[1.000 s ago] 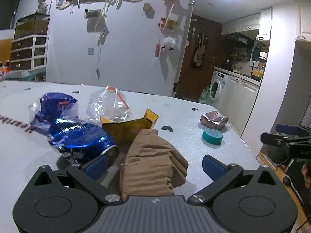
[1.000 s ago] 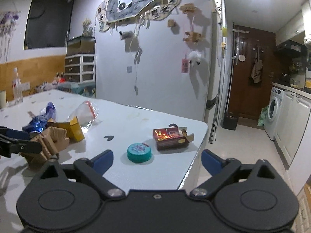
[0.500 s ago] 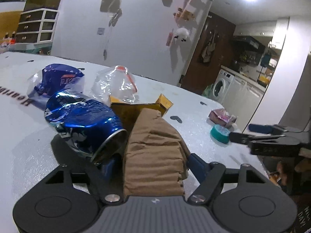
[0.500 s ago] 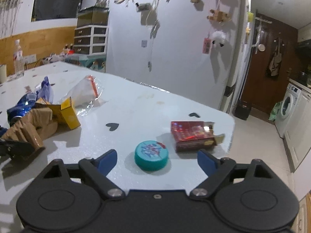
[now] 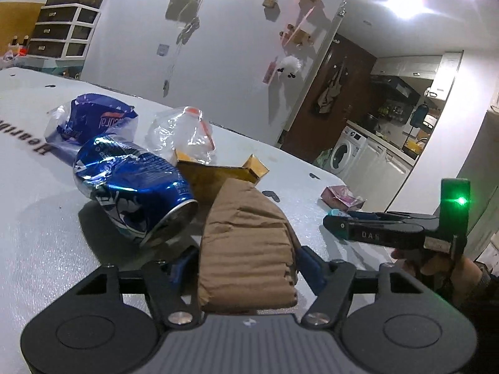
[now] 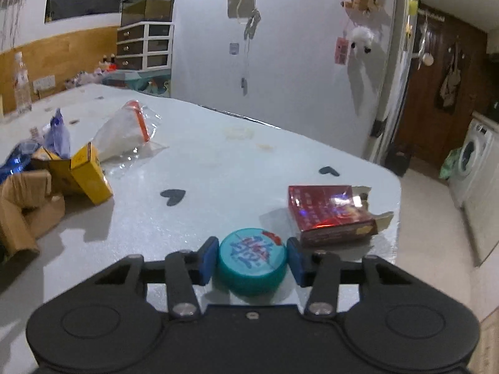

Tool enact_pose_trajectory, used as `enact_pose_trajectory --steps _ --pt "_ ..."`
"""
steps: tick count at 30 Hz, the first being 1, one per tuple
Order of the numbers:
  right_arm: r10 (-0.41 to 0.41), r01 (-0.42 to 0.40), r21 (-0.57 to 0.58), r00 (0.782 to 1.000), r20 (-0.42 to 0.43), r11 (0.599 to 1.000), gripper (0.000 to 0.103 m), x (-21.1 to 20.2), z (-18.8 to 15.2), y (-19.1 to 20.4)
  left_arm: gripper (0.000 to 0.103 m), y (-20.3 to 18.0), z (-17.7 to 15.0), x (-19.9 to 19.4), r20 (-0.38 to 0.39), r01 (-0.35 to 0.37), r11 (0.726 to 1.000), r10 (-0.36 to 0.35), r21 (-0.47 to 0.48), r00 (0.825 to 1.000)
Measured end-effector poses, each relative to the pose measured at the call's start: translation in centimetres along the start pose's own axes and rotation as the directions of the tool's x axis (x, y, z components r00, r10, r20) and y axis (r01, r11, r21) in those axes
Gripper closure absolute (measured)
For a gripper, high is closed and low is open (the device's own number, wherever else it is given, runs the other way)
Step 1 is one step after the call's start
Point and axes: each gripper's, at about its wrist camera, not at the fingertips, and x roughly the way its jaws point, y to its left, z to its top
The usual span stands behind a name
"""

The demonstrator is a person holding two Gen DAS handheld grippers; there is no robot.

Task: Collect trash
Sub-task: 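Grasp the brown paper bag with left tool while right tool grasps the teal tape roll, then lift the brown paper bag with left tool while right tool holds the teal tape roll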

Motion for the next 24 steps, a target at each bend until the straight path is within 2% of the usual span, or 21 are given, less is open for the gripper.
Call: enact_pose_trajectory --steps 4,13,17,22,24 --pt "0.02 -0.019 -0.033 1.0 0.011 0.999 0.055 -1.4 -0.8 1.0 0.035 0.0 0.0 0.0 0.003 -0.005 1.0 0.005 0.003 1.0" --pt "0.068 -0.068 -0.005 0.997 0.021 0.998 0.055 -6.7 -3.5 2.1 0.036 -1.0 -0.9 -0.6 -0.017 0.0 1.0 0.0 -0.002 1.0" --pt "0.104 -0.104 0.012 0.994 0.031 0.994 0.055 -9.6 -5.4 2.7 0.021 -2.6 -1.5 -1.2 -0.053 -0.008 0.998 0.012 0.062 0.999" --pt "0.123 -0.123 -0.003 0.992 0.041 0.992 0.055 -12.3 -7.1 3.8 0.012 -3.3 -0.4 -1.6 -0.067 -0.032 0.996 0.038 0.085 0.997" --pt "0.13 -0.13 -0.013 0.99 0.045 0.991 0.055 -13.2 -7.7 4.2 0.01 -3.3 0.4 -1.2 -0.103 -0.028 0.996 0.037 0.089 0.994"
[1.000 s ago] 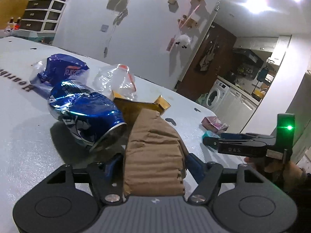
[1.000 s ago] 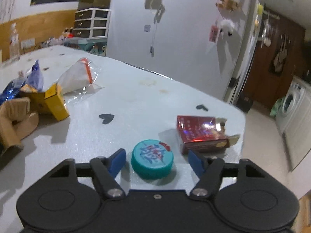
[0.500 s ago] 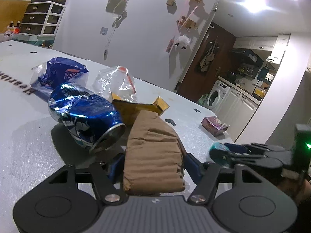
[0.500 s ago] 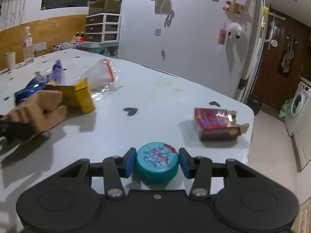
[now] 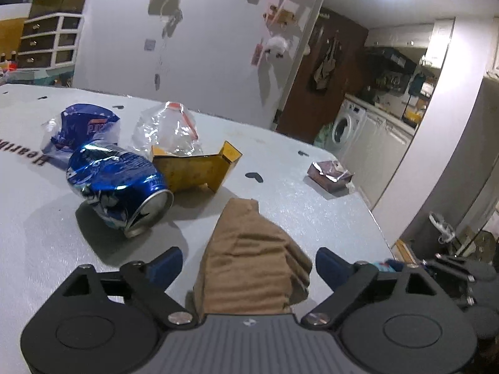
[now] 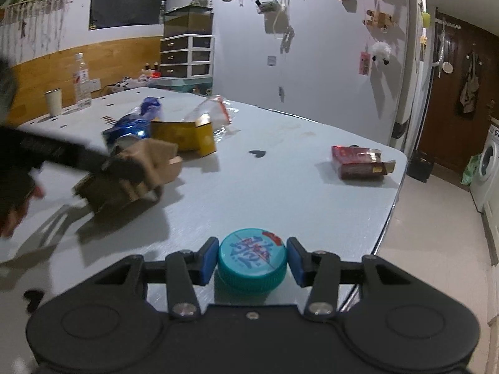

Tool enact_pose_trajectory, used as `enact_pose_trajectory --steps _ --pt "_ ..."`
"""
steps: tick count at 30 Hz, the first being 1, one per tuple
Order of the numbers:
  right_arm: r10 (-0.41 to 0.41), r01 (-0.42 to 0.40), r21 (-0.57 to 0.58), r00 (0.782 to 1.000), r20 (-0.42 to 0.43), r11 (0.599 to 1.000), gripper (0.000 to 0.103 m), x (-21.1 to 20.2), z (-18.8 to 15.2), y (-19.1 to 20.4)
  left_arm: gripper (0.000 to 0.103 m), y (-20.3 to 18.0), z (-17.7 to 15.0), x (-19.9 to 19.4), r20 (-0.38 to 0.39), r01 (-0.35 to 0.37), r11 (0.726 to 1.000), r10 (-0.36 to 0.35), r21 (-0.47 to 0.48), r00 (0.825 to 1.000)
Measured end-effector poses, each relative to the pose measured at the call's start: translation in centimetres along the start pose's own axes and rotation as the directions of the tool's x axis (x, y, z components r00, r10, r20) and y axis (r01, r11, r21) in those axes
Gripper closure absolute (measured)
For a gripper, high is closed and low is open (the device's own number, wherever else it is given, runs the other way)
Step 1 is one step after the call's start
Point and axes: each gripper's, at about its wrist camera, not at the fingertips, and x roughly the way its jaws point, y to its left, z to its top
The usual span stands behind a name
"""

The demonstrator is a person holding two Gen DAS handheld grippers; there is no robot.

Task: Collect trash
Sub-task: 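Lift the brown paper bag with left tool while right tool holds the teal tape roll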

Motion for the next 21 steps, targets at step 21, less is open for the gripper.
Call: enact_pose_trajectory --steps 21 --pt "-0.004 -0.001 0.046 0.995 0.095 0.999 0.055 -7.3 -0.7 -0.2 0.045 -5.9 -2.0 -3.7 0.02 -0.113 0.984 0.112 0.14 0.994"
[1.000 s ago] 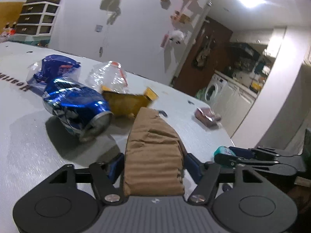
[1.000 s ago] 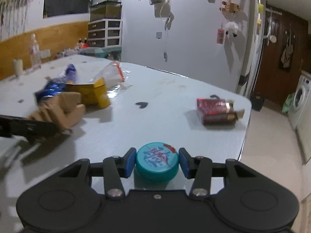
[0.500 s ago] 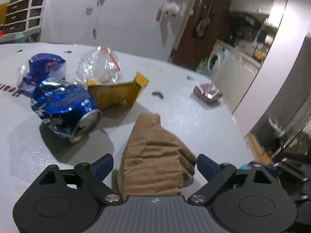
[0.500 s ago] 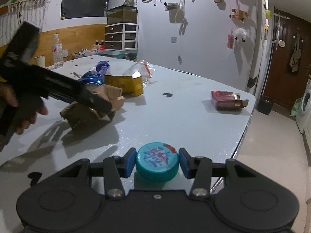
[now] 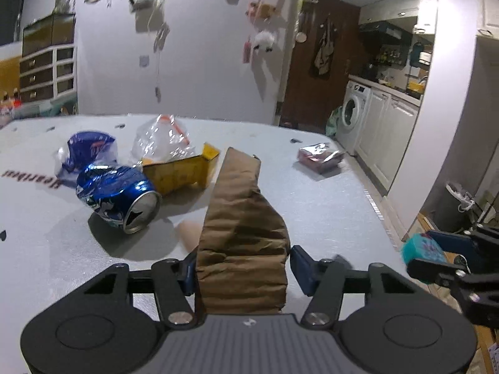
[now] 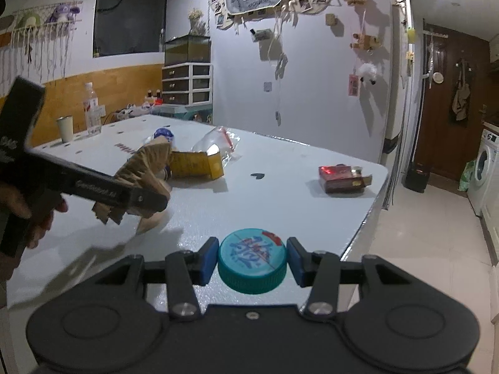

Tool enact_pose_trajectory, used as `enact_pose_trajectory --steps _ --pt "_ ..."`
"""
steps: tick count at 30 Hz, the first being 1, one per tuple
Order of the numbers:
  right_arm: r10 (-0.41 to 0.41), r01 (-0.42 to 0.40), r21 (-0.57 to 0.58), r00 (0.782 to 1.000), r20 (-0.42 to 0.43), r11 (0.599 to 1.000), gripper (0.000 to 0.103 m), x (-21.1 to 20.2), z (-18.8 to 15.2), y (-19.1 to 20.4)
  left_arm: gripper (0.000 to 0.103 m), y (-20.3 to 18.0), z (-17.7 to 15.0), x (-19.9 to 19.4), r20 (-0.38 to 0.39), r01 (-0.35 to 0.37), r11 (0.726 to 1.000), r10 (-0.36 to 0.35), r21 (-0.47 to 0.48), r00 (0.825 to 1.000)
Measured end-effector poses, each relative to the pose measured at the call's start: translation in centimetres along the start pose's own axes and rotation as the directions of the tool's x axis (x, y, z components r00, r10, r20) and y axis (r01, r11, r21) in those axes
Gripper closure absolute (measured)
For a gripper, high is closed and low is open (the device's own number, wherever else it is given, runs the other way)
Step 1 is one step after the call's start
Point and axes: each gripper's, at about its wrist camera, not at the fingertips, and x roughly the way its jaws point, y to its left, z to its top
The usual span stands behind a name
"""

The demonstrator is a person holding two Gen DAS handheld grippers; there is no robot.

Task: Collect trash
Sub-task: 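Lift the brown paper bag with left tool while right tool holds the teal tape roll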

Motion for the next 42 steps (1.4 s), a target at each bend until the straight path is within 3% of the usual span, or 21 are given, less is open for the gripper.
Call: enact_pose_trajectory --steps 5,22,30,42 --pt "-0.007 0.007 0.007 1.0 0.013 1.0 0.055 -1.4 -0.3 0.0 0.051 -1.8 -0.9 -1.8 0.026 0.0 1.0 -0.001 0.025 1.0" --pt "-0.045 0.042 0.036 0.997 0.063 0.998 0.055 -6.4 -0.7 -0.1 0.051 -6.2 -3.2 -8.4 0.158 -0.004 0.998 -0.006 0.064 0.987" --pt "-0.108 0.103 0.061 0.992 0.068 0.993 0.055 -9.2 -2.0 -1.7 0.051 -9.6 -4.2 -8.0 0.159 0.031 0.995 -0.046 0.091 0.986" --pt "-0.232 0.228 0.123 0.972 0.022 0.966 0.055 -13.3 -5.6 -7.3 0.051 -16.6 -5.2 -5.2 0.119 0.113 0.983 -0.131 0.144 0.984"
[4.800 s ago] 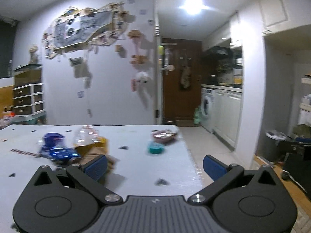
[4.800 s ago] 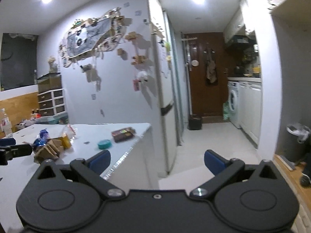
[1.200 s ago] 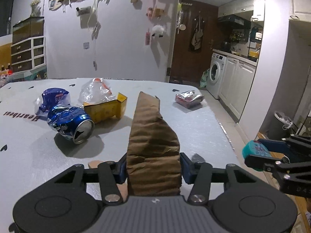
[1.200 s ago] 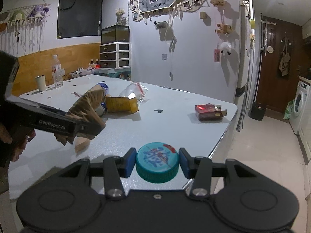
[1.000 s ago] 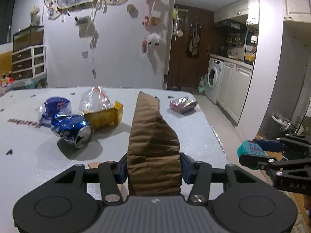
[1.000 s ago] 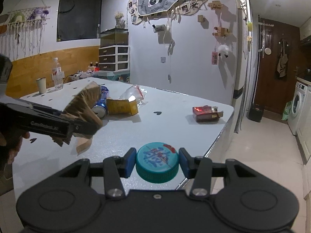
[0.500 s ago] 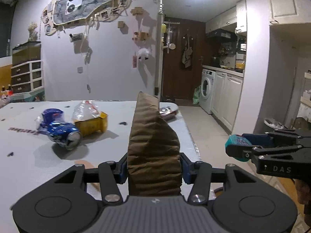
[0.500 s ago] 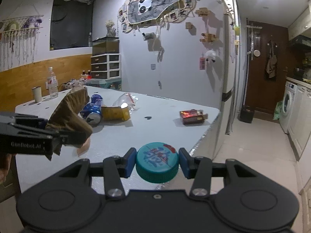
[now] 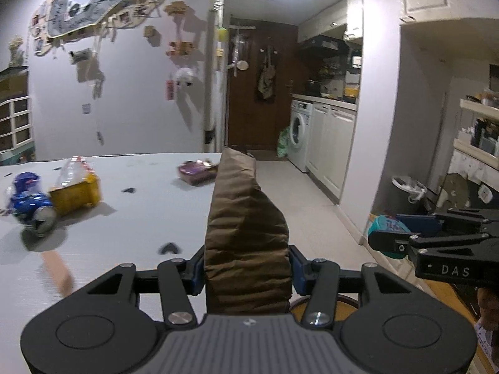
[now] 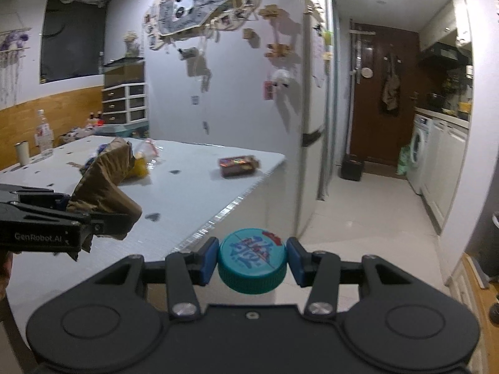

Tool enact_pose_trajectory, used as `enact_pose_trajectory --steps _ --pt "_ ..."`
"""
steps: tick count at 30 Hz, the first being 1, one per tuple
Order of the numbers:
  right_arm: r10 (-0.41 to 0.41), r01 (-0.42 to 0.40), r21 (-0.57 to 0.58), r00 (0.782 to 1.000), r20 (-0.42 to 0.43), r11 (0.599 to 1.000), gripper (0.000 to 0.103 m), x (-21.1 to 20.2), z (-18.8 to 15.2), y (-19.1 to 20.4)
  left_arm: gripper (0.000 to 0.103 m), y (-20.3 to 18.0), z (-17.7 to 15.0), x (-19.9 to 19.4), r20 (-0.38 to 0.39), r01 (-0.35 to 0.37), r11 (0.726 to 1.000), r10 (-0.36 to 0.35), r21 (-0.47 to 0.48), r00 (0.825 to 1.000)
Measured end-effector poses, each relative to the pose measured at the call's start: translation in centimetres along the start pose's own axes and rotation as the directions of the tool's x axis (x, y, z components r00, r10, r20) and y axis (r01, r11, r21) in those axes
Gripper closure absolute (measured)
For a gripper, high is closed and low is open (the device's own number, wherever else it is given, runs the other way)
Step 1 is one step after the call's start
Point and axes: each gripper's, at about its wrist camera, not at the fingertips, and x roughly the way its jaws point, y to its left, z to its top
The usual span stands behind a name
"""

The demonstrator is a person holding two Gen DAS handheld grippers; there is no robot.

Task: Collect trash
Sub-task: 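Lift the brown paper bag with left tool while right tool holds the teal tape roll, then carry the paper bag and tape roll with both tools over the bin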

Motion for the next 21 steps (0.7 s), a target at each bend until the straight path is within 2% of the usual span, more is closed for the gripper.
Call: enact_pose_trajectory --steps 11,21 --pt "-0.084 0.088 0.069 0.994 -0.064 0.994 0.055 -0.9 -3.9 -6.6 0.051 -6.5 -1.0 5.2 -0.086 0.101 0.994 -0.097 0.044 0.992" --pt "-0.114 0.135 0.122 0.979 -0.166 0.983 0.055 1.2 -8.3 -10.8 0.051 -10.1 -3.8 11.4 -0.215 0.149 0.988 -0.138 0.039 0.967"
